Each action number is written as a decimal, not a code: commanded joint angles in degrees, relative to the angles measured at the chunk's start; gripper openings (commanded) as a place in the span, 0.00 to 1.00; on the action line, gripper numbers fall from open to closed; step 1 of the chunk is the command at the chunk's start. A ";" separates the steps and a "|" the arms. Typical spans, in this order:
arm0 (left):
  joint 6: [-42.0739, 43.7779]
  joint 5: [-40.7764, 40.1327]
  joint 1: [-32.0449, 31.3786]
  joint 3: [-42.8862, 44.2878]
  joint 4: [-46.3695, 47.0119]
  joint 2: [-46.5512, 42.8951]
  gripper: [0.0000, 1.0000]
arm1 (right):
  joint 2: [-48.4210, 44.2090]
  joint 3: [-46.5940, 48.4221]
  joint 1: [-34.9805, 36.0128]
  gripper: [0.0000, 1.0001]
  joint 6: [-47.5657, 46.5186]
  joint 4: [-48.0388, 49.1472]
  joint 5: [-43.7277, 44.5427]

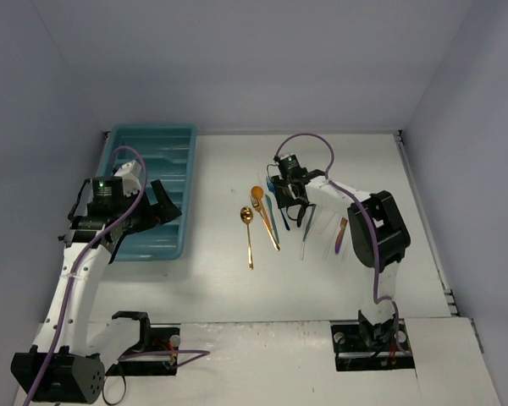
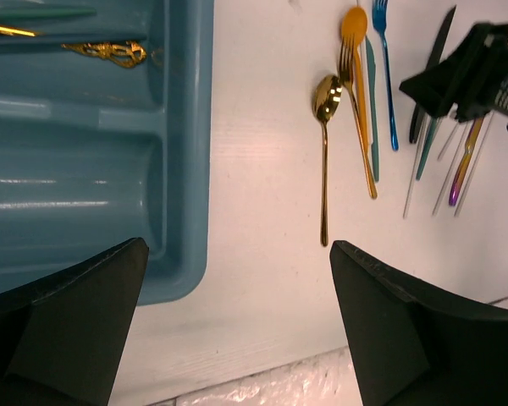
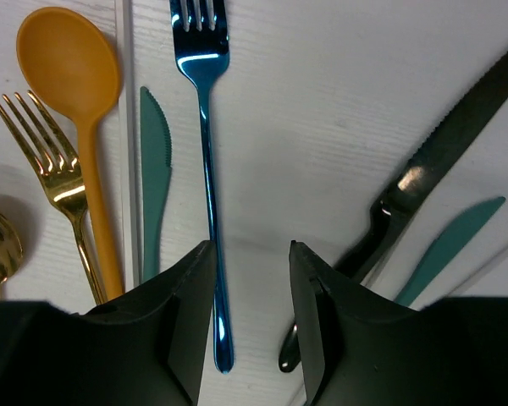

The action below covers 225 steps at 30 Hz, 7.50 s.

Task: Sort the eating utensils into containers

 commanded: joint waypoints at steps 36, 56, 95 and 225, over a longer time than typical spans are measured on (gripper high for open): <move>-8.30 6.47 -8.23 6.71 3.49 -1.51 0.87 | -10.73 7.54 0.10 0.00 1.41 1.95 -0.44; -6.47 -14.81 -32.72 18.48 16.88 13.98 0.83 | -32.82 -6.12 10.26 0.00 5.25 2.10 -14.44; -6.08 -17.43 -34.40 14.32 27.43 20.01 0.00 | -32.28 -4.33 15.69 0.00 7.56 5.82 -15.70; -0.72 -8.70 -10.21 5.14 1.07 -5.57 0.71 | -14.55 -3.75 13.01 0.00 -2.04 5.51 5.06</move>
